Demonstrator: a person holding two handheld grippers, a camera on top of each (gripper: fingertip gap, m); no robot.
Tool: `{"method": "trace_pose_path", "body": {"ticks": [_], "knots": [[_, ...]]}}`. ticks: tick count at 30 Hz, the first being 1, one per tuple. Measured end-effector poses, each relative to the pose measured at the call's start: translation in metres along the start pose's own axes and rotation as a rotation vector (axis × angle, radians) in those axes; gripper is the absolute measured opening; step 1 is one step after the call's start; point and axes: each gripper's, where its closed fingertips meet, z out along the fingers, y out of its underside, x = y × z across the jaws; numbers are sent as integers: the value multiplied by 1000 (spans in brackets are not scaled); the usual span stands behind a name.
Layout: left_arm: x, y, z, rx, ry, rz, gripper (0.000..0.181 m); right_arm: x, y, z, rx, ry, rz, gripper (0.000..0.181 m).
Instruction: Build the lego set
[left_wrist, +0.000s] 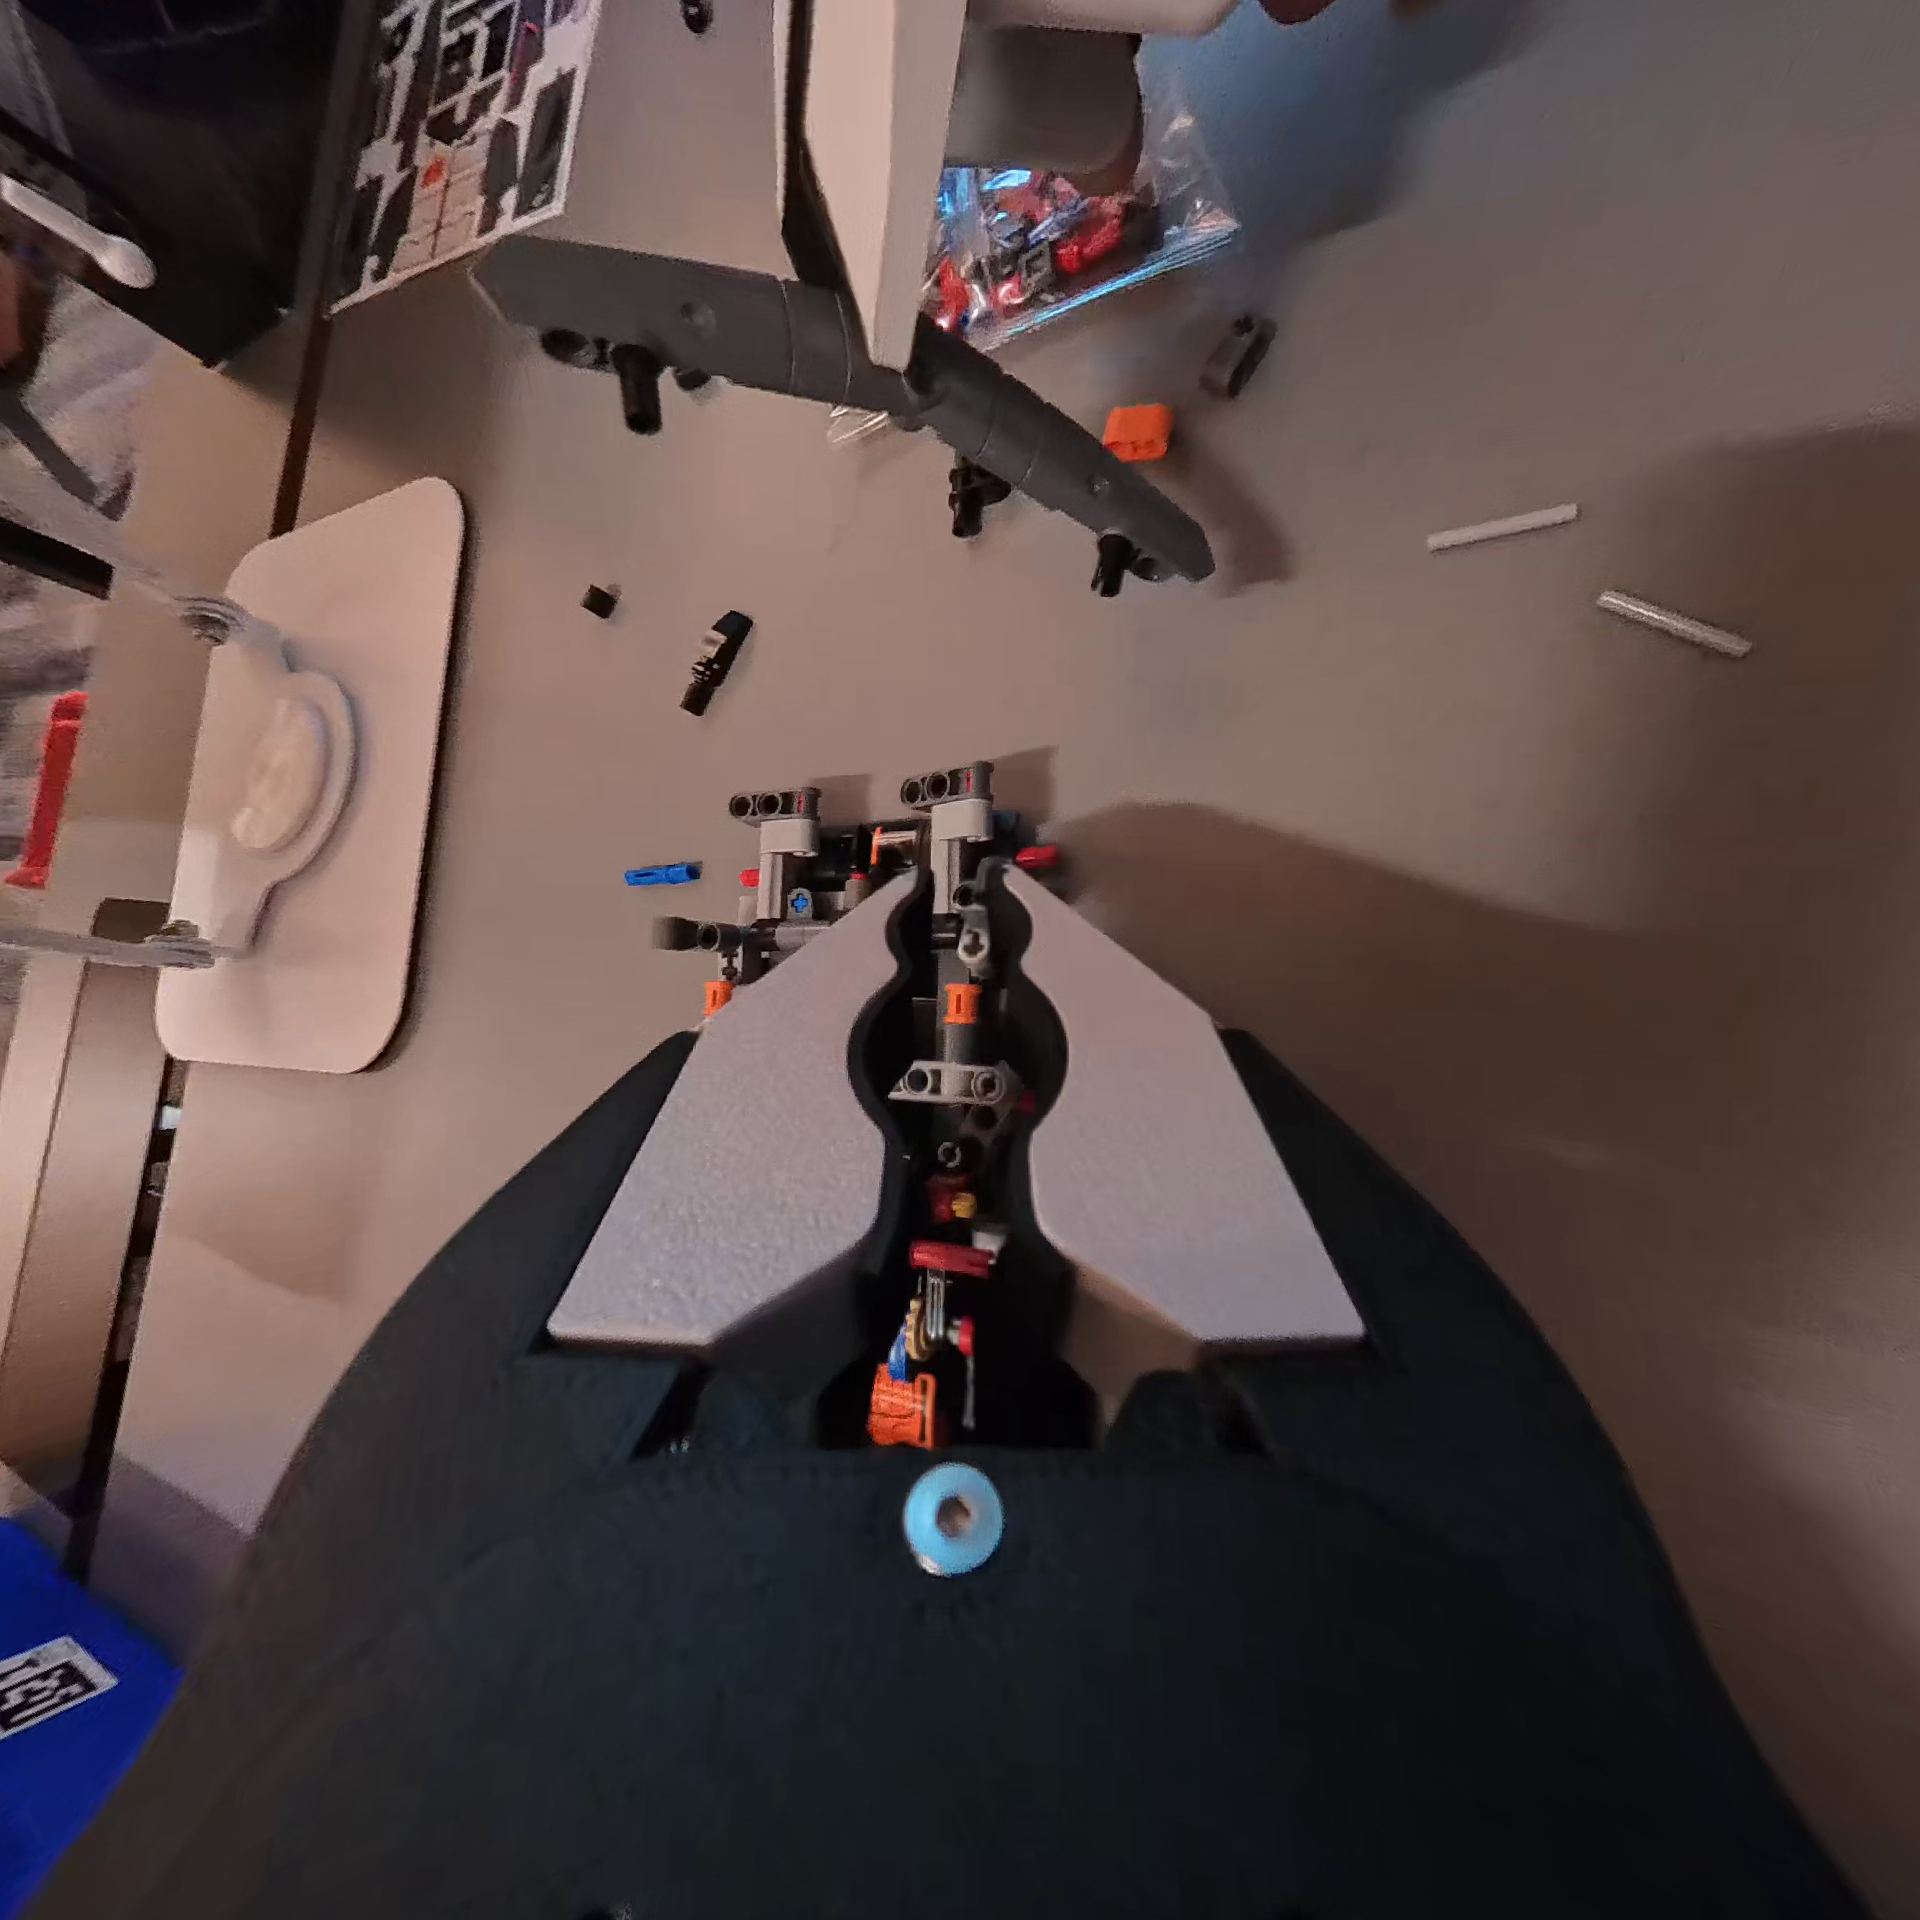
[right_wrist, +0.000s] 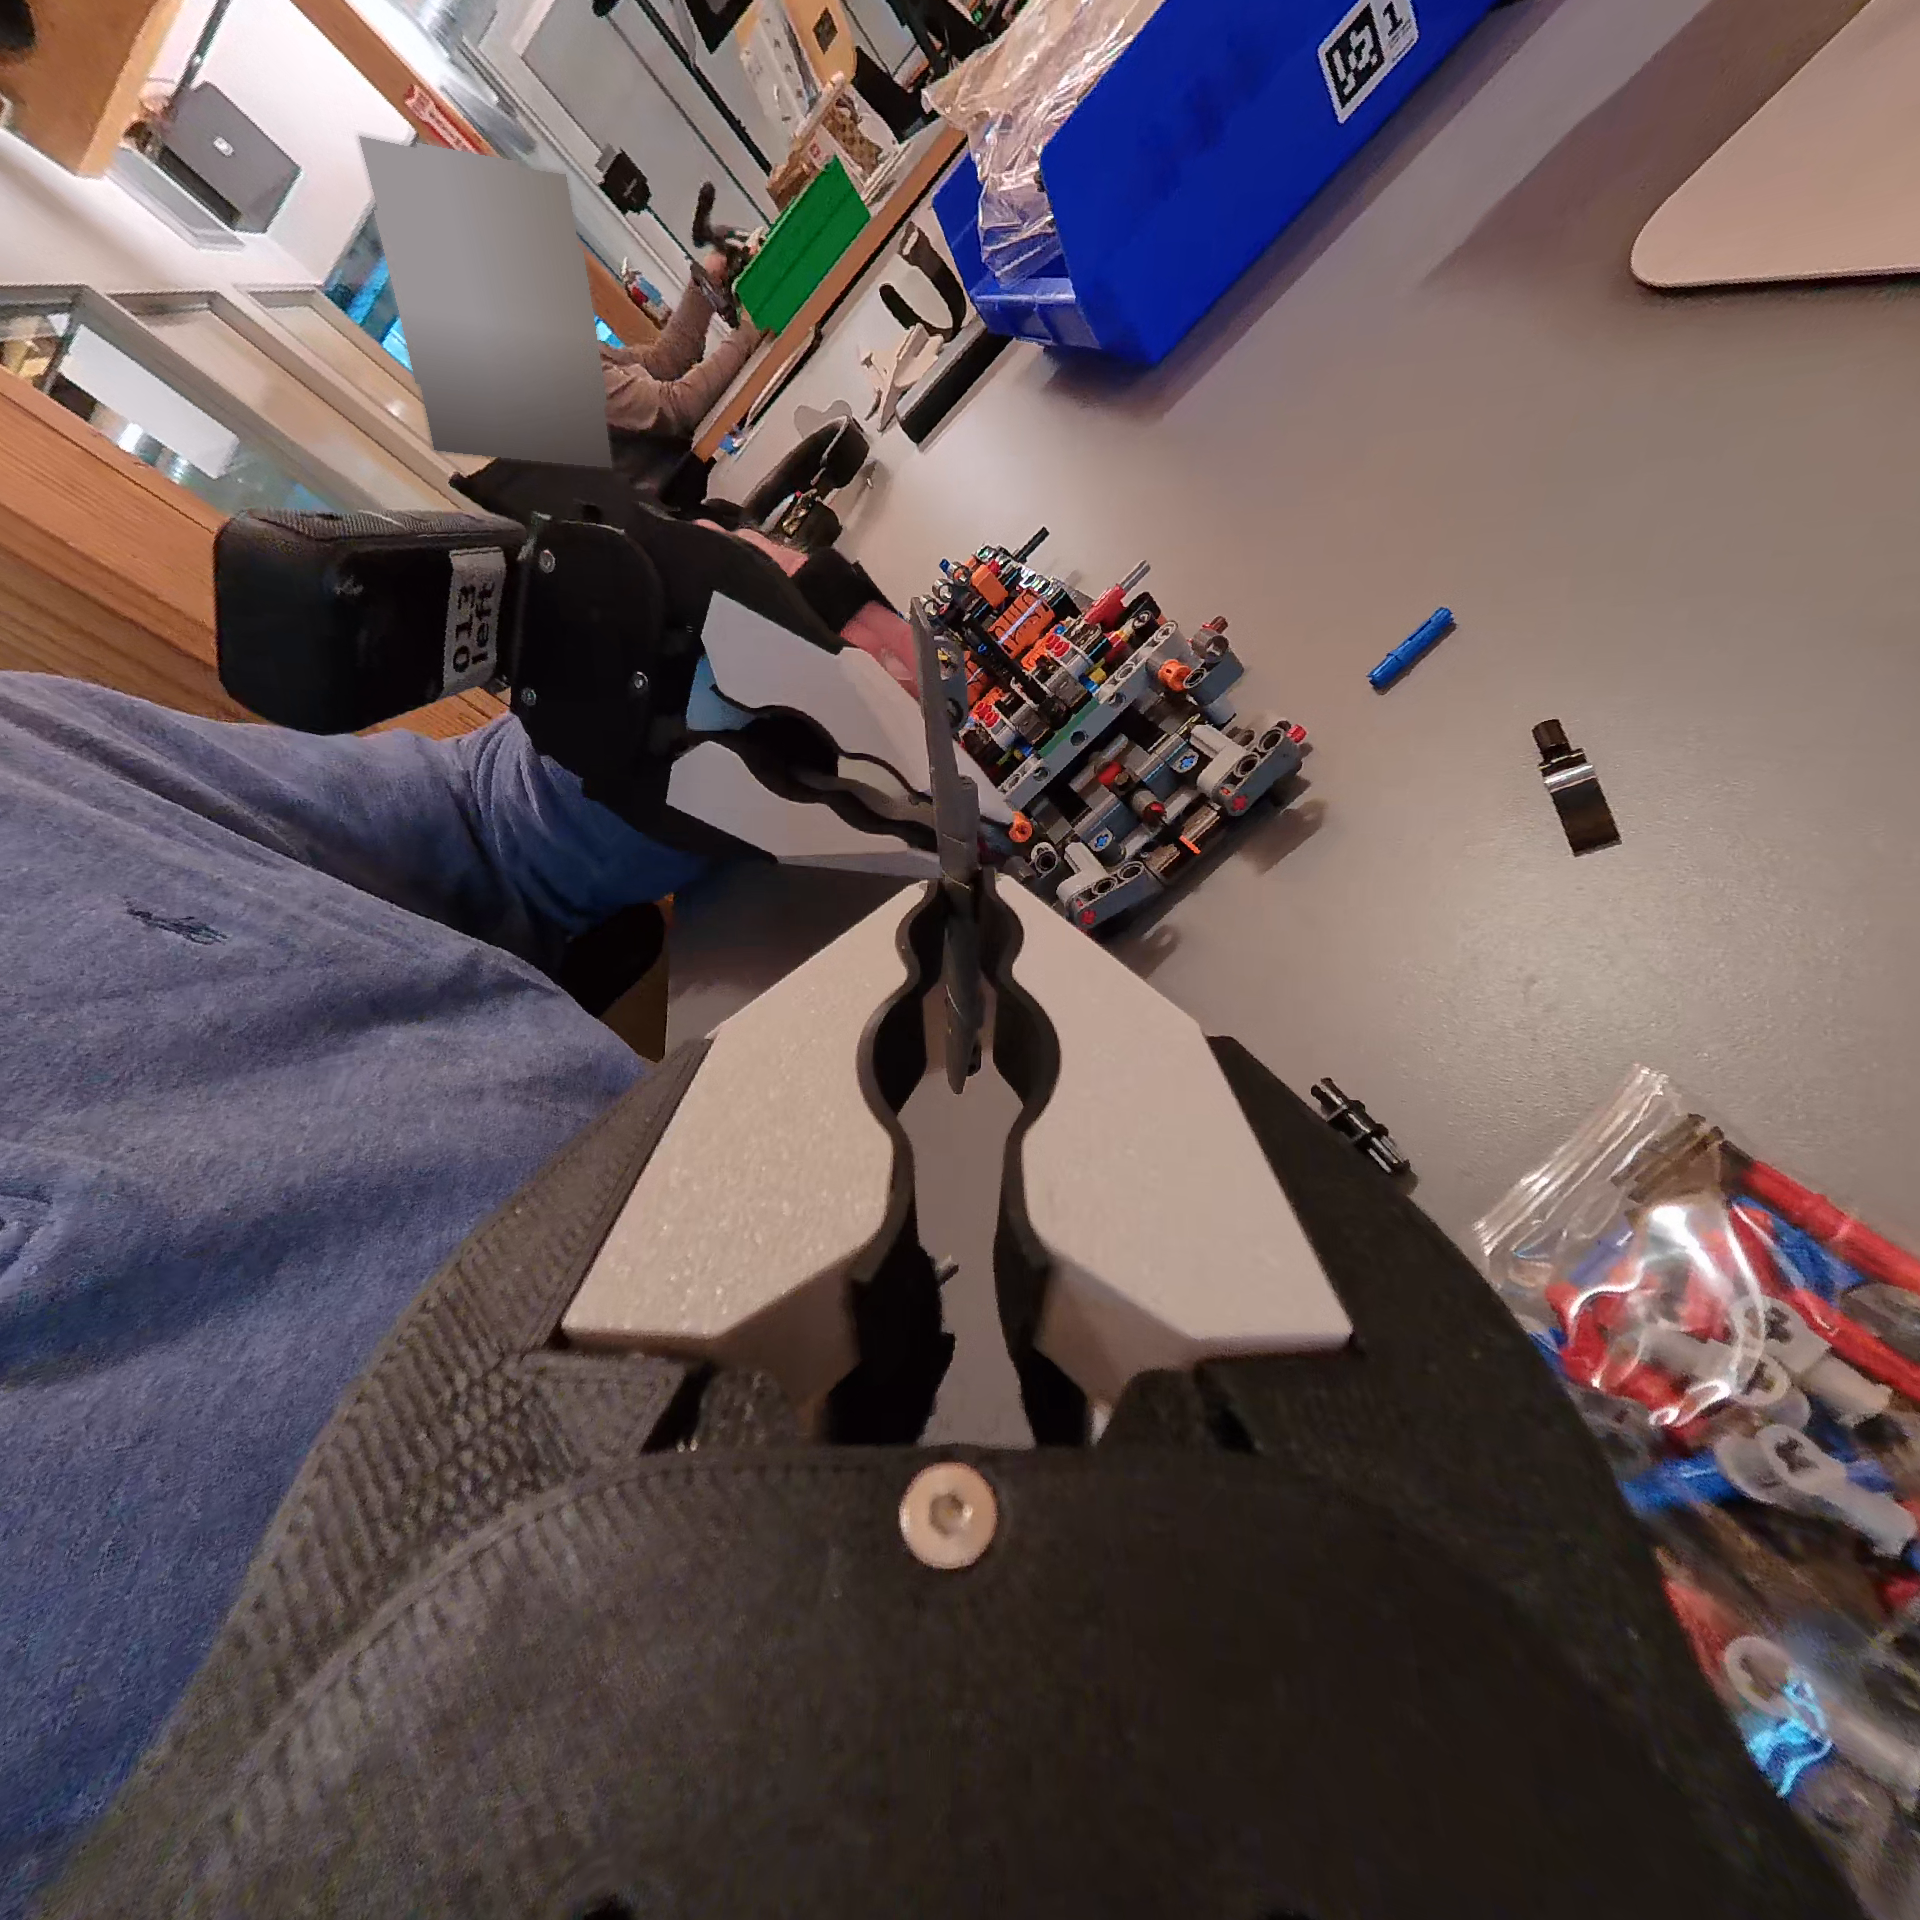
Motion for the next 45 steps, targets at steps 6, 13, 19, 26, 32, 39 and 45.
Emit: {"method": "trace_pose_path", "body": {"ticks": [6, 13, 19, 26, 32, 39, 45], "knots": [[8, 0, 11, -40, 23, 55, 10, 0, 2, 2, -7, -3, 1, 3], [3, 2, 9, -44, -16, 25, 3, 0, 4, 3, -11, -6, 3, 4], [-4, 2, 1, 10, -67, -81, 0, 1, 5, 6, -12, -2, 4, 3], [-8, 13, -8, -16, -115, -205, 12, -1, 6, 12, -26, 23, -25, 4], [-1, 7, 3, -42, -168, -337, 22, -4, 9, 16, -33, 25, -40, 3], [1, 14, 11, -101, -255, -383, 12, -6, 11, 17, -23, -9, -23, 4], [6, 16, 5, -93, -268, -337, 8, -6, 13, 18, -17, -29, -7, 3]]}}
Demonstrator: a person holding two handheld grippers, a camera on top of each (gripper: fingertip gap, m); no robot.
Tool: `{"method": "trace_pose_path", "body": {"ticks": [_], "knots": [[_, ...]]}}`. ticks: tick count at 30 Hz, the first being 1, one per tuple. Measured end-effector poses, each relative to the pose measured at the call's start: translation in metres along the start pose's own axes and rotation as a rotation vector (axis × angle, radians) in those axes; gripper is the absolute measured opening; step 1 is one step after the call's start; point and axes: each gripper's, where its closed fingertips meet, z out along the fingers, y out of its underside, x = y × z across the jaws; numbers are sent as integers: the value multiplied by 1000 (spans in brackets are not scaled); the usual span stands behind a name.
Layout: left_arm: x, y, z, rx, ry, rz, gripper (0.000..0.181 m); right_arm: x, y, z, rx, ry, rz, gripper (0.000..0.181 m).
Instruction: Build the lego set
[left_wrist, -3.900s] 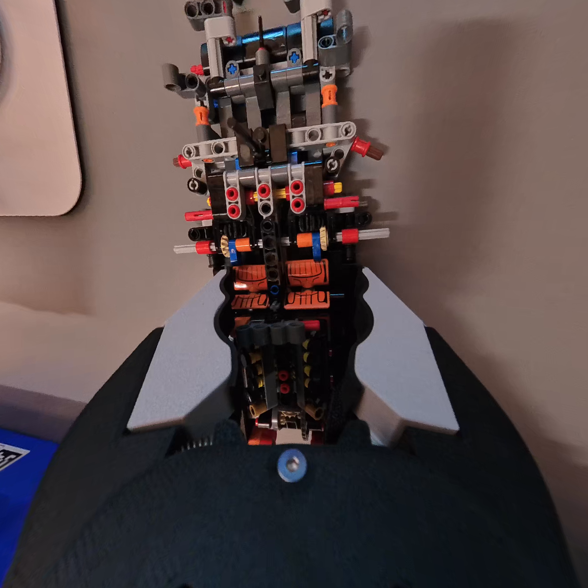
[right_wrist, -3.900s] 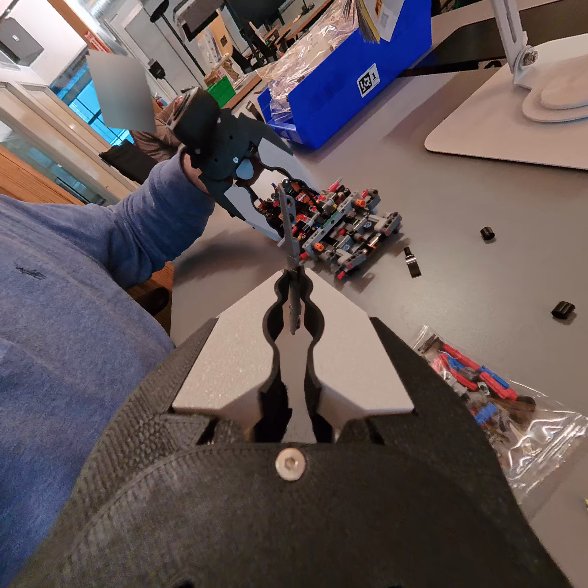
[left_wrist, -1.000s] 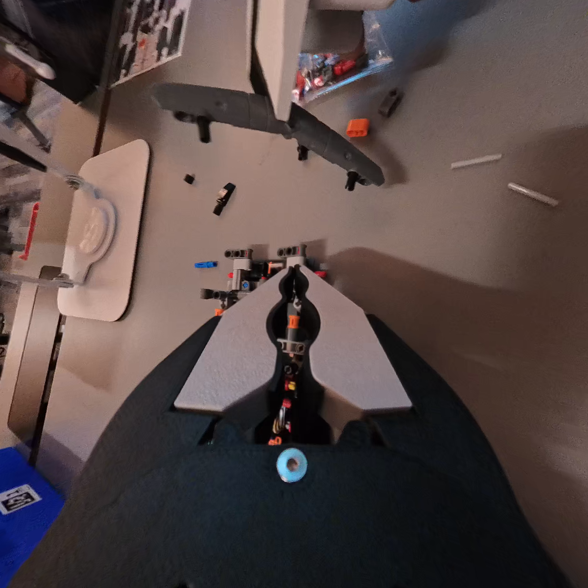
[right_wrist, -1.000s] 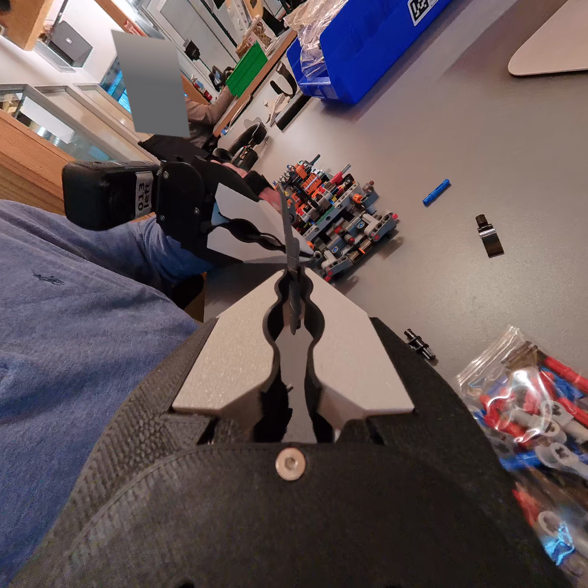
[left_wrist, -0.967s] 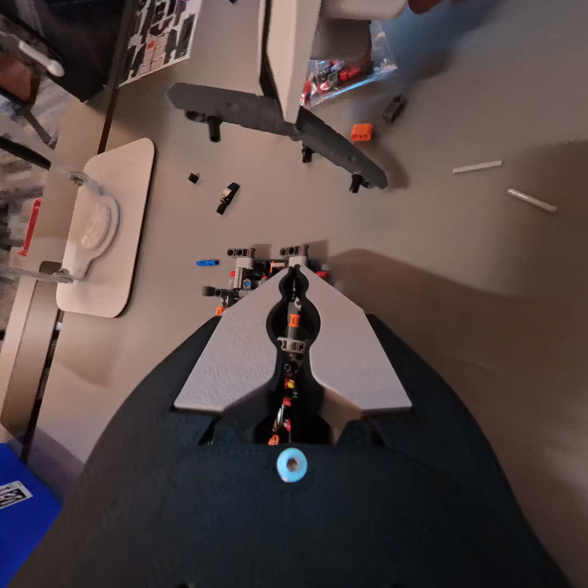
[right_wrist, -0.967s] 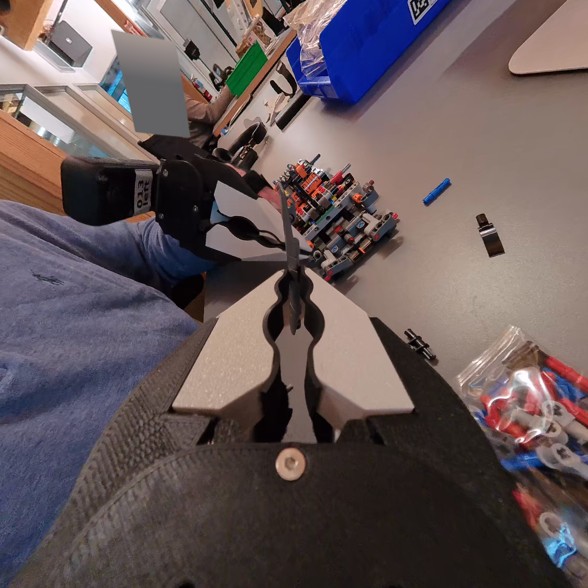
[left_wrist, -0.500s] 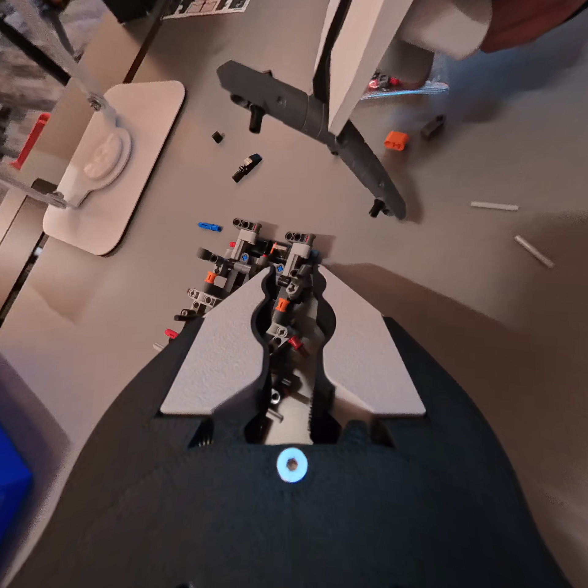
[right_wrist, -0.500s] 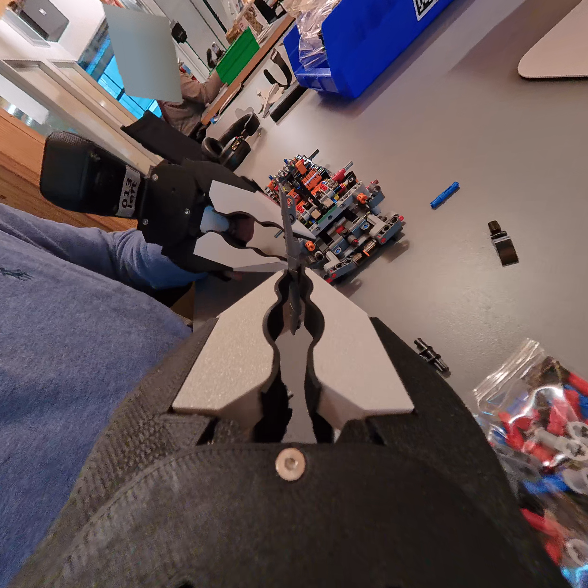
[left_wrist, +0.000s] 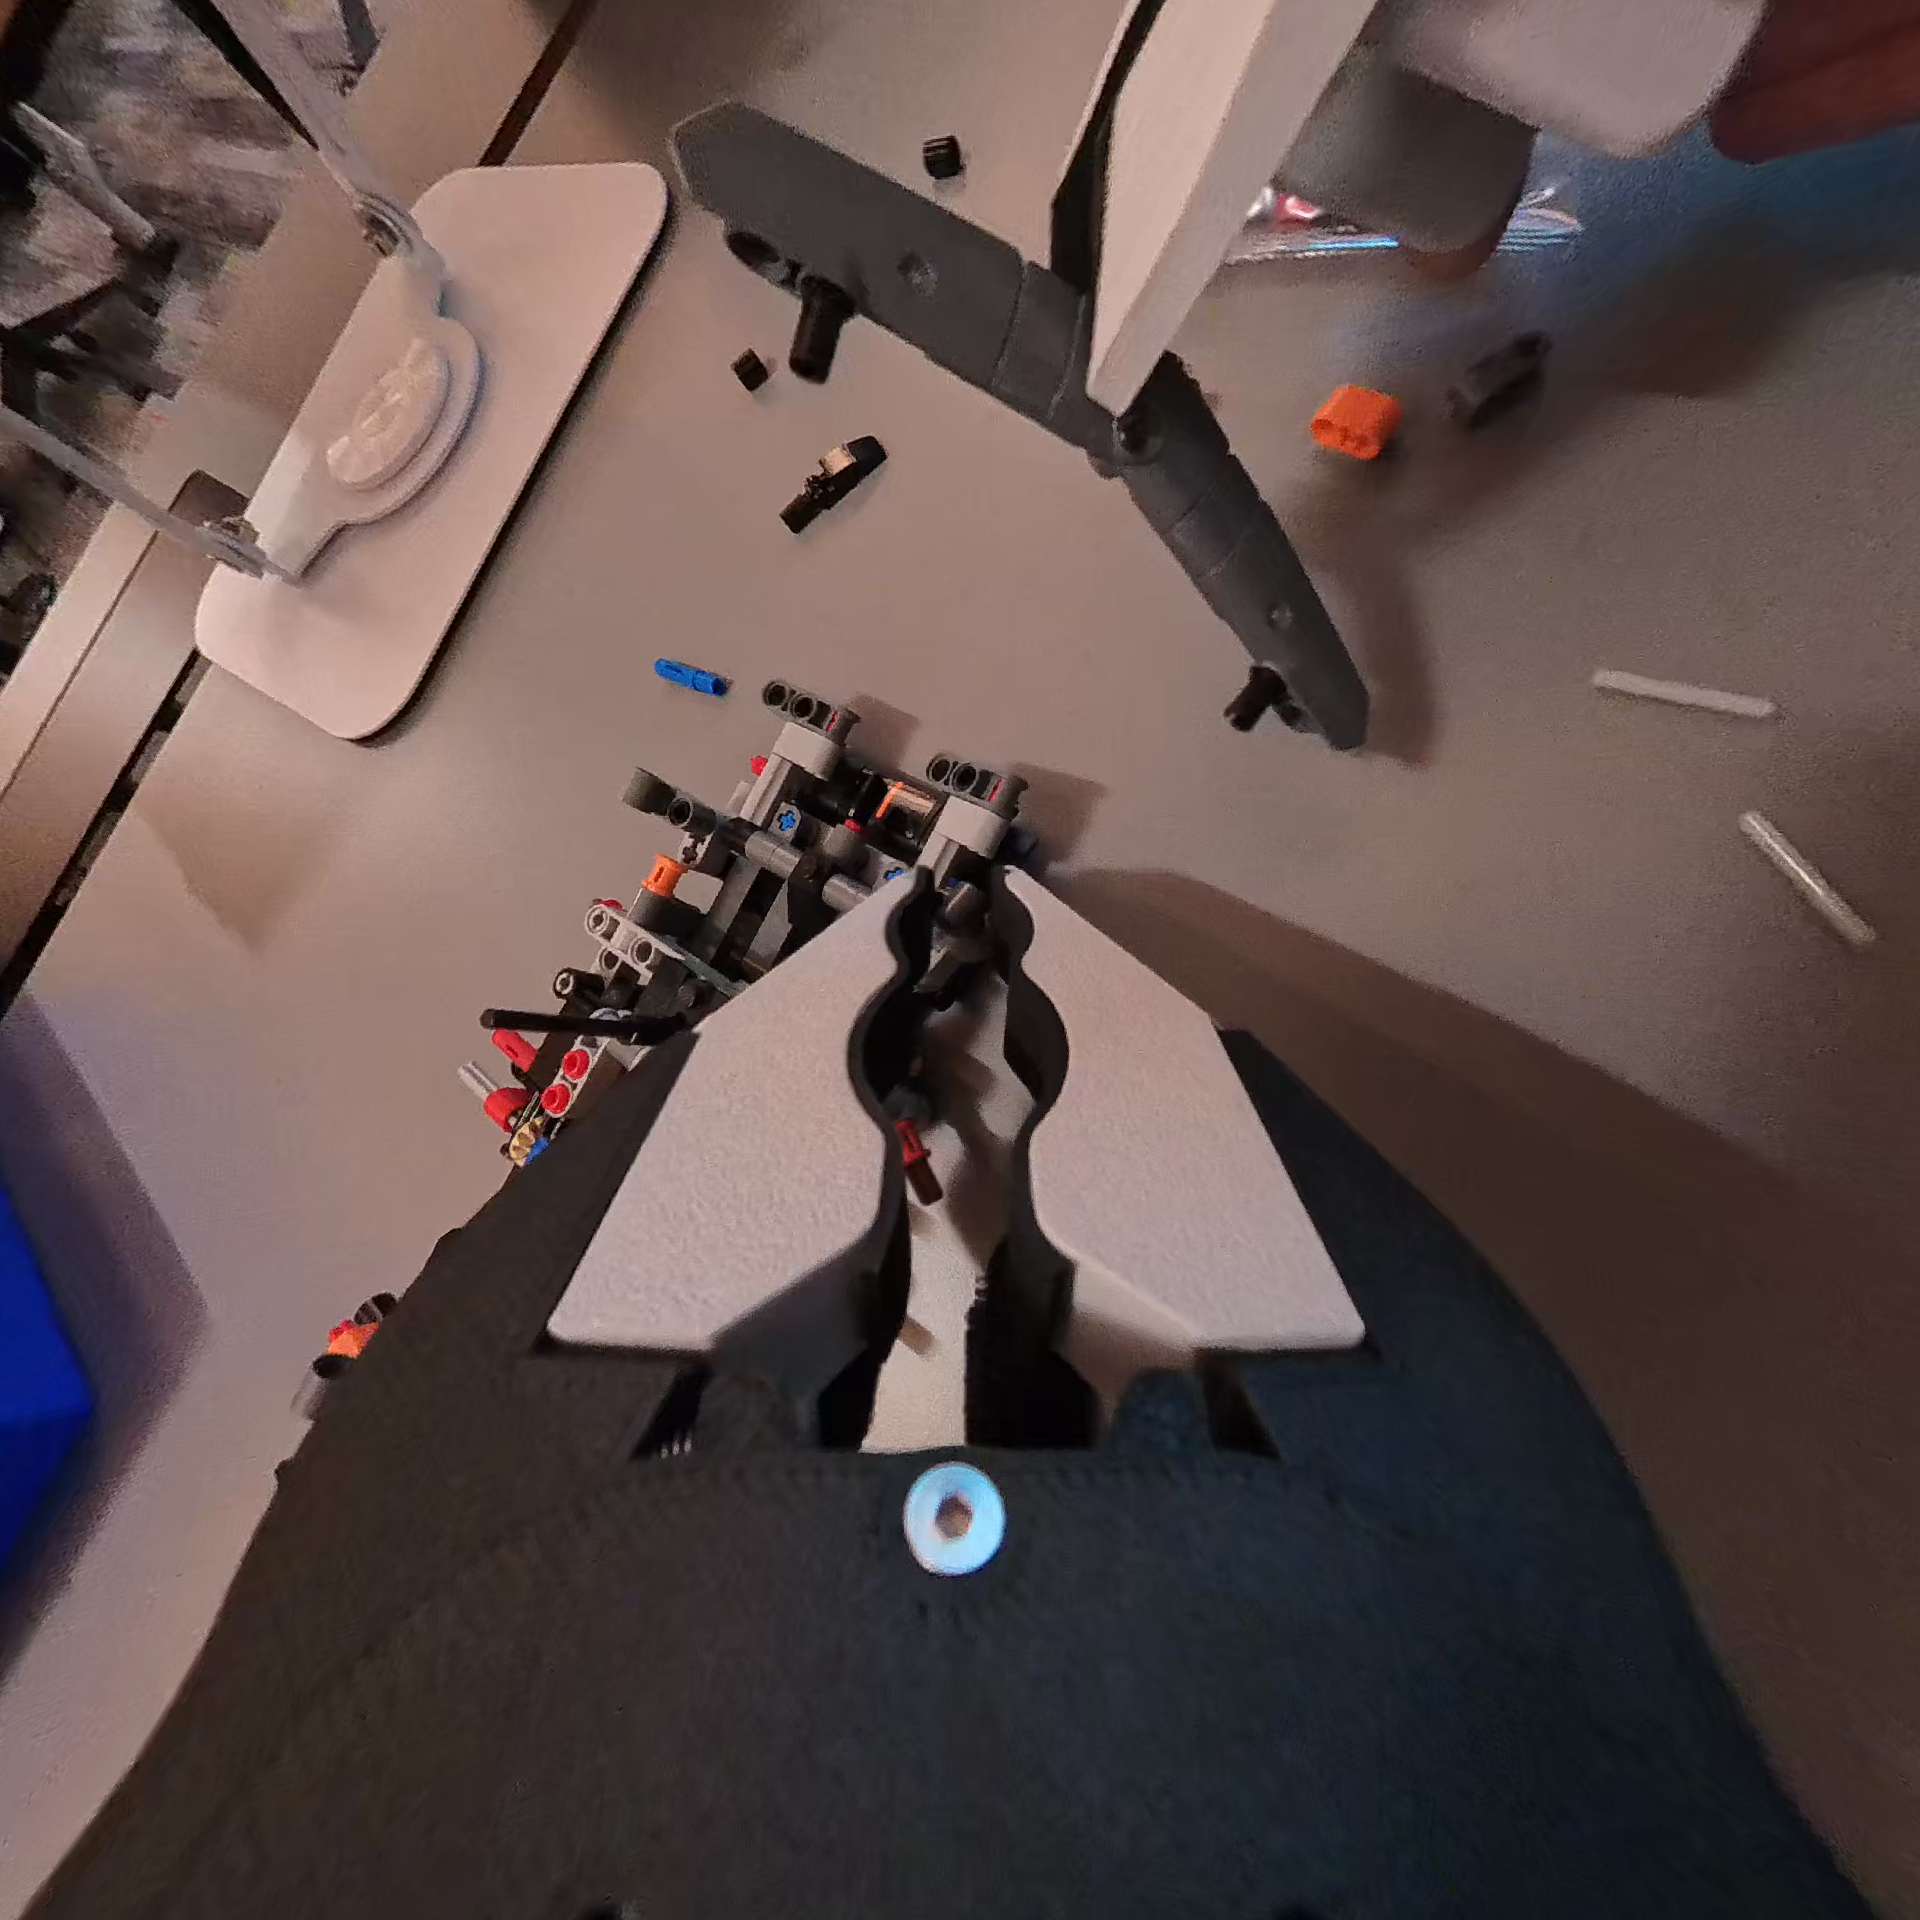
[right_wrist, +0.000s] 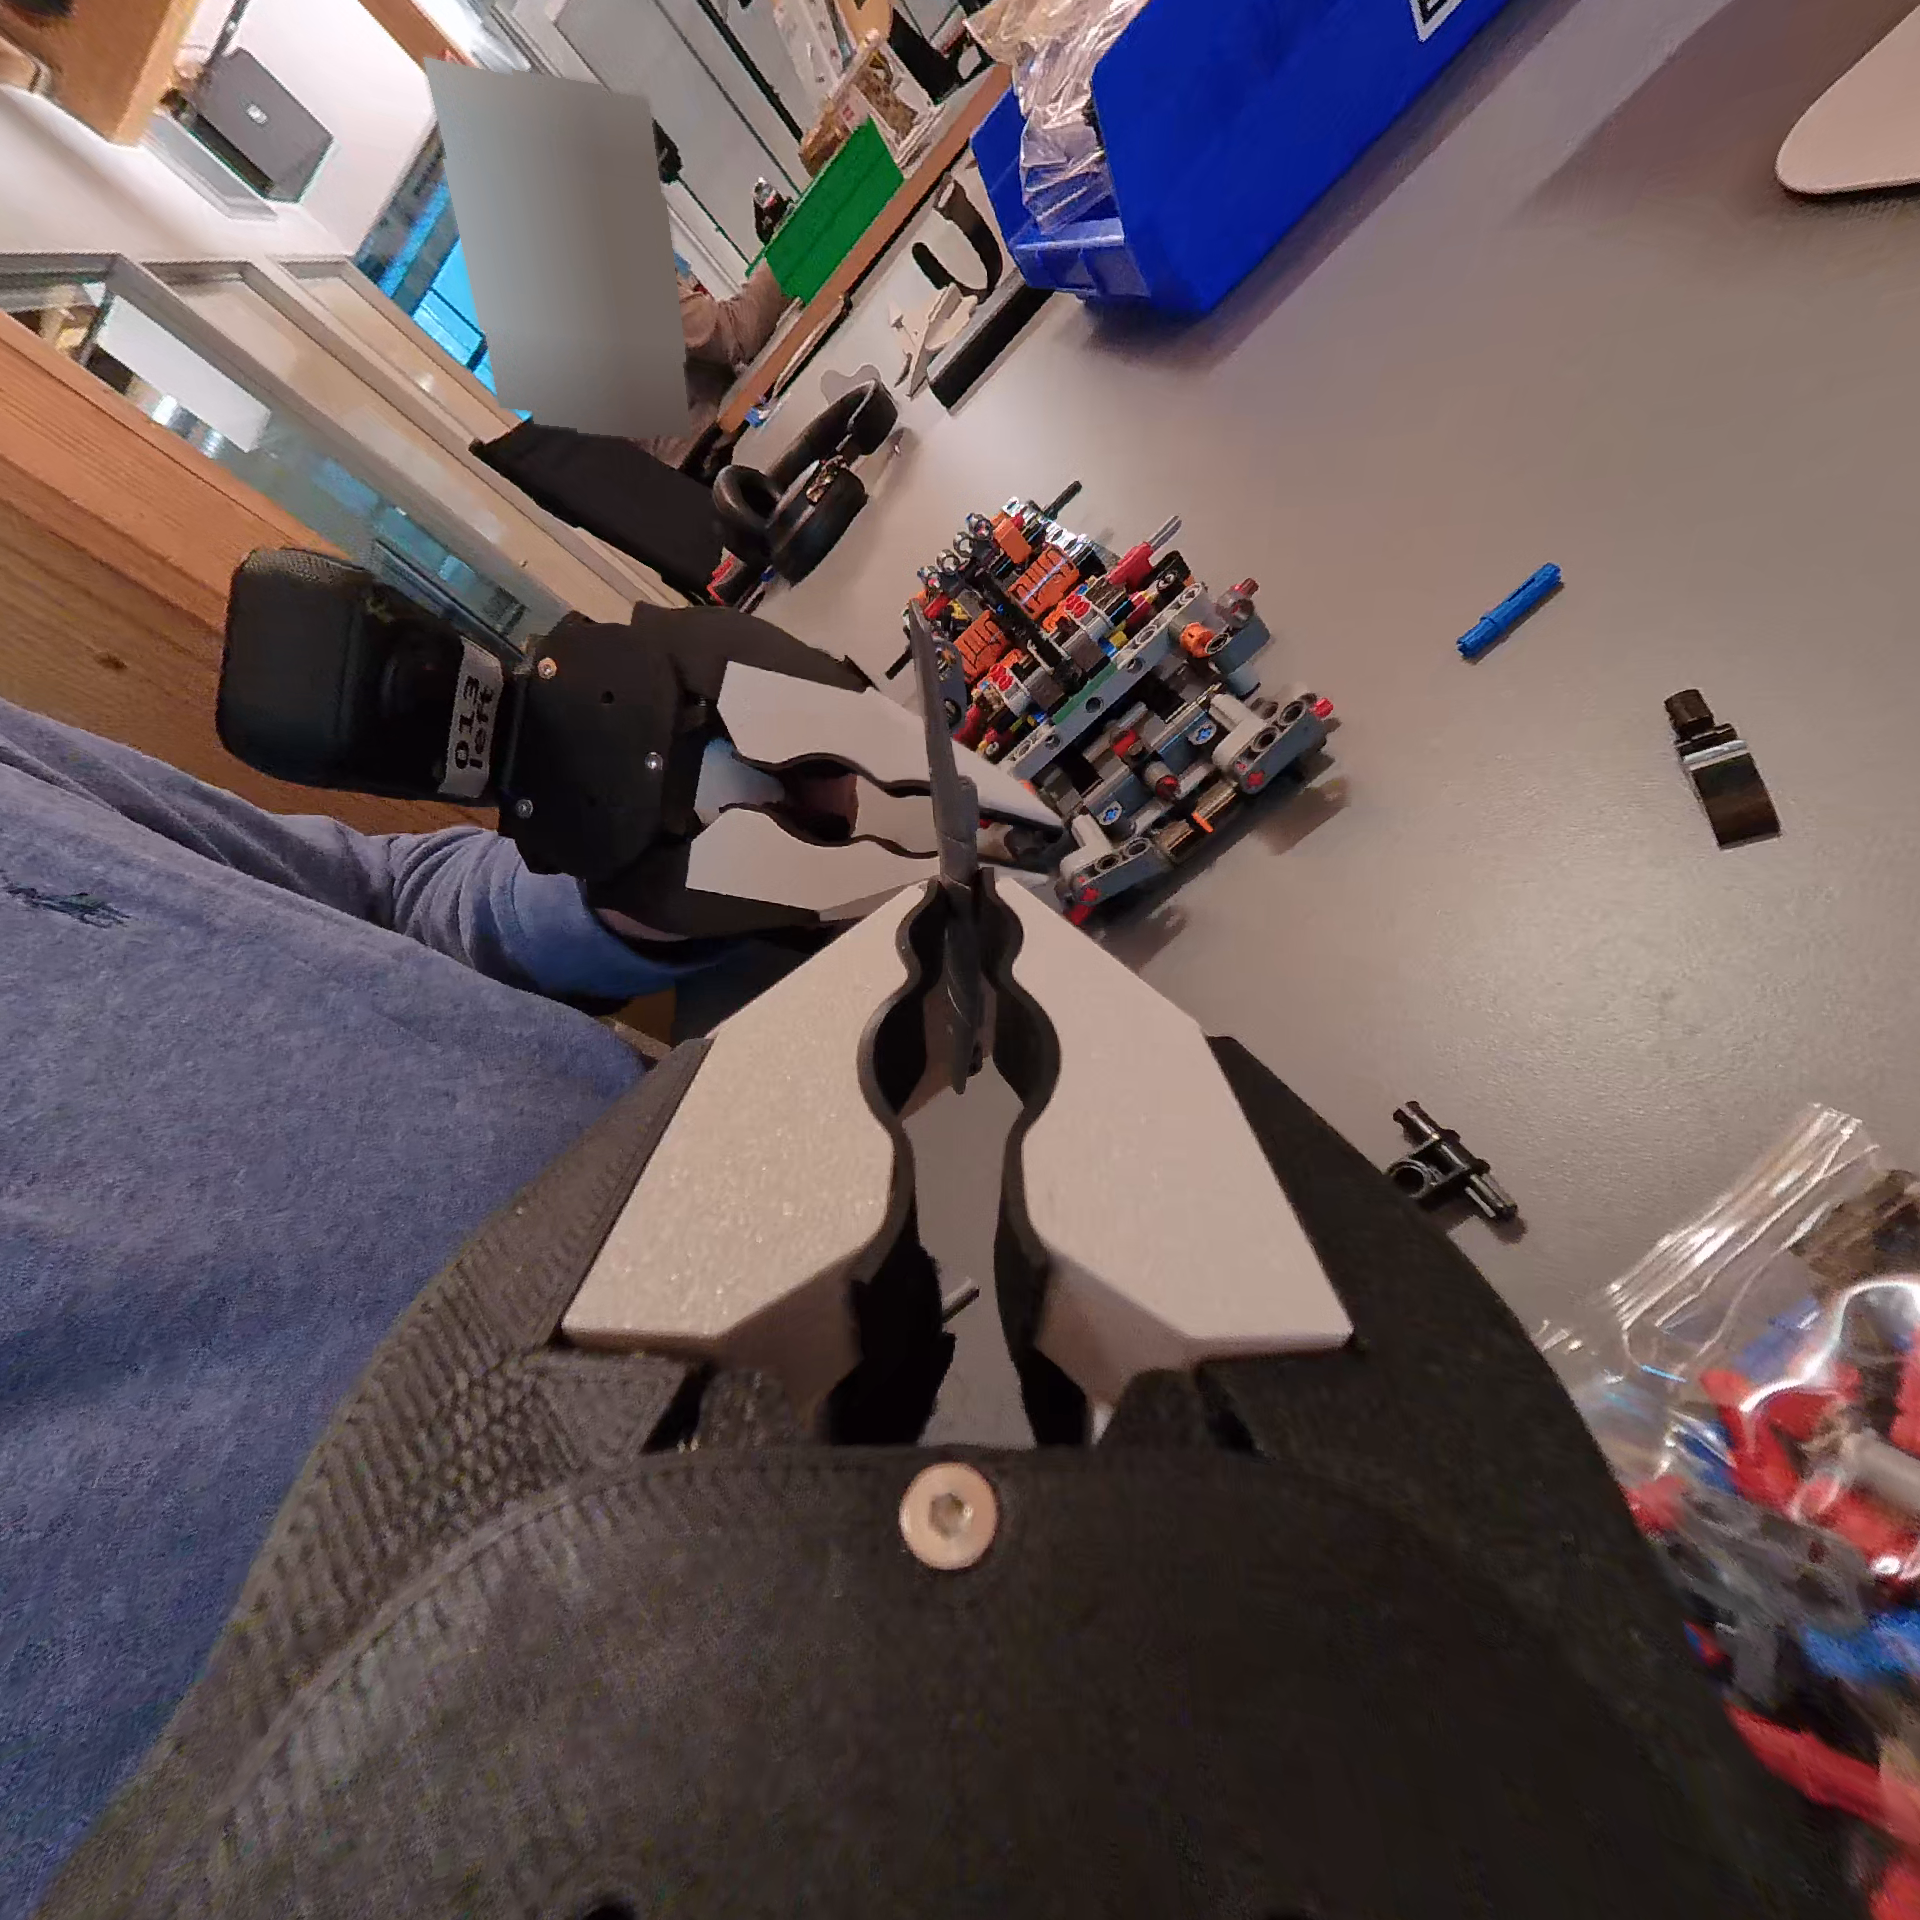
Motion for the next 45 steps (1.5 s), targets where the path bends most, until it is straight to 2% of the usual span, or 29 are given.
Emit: {"method": "trace_pose_path", "body": {"ticks": [8, 11, 16, 20, 25, 30, 36, 43, 45], "knots": [[3, 18, -28, 55, 60, 38, 8, -1, 1, 2, 5, -12, 13, 4], [-1, 25, -38, 66, -12, -26, 17, -3, 3, 5, 3, -23, 20, 3], [-10, 36, -50, 30, -144, -199, 20, -7, 6, 11, -2, -49, 34, 3], [0, 33, -47, 13, -158, -251, 10, -11, 7, 13, 4, -76, 47, 3], [0, 29, -36, -1, -180, -330, 14, -14, 7, 12, 12, -103, 56, 3], [-3, 29, -29, -17, -200, -376, 10, -15, 6, 10, 26, -124, 70, 3], [-2, 32, -33, -14, -186, -412, 9, -13, 6, 6, 36, -136, 83, 3], [-8, 41, -45, 48, -126, -638, 7, -16, 6, 7, 36, -152, 89, 3], [-7, 41, -45, 52, -119, -643, 7, -17, 7, 9, 32, -155, 89, 3]]}}
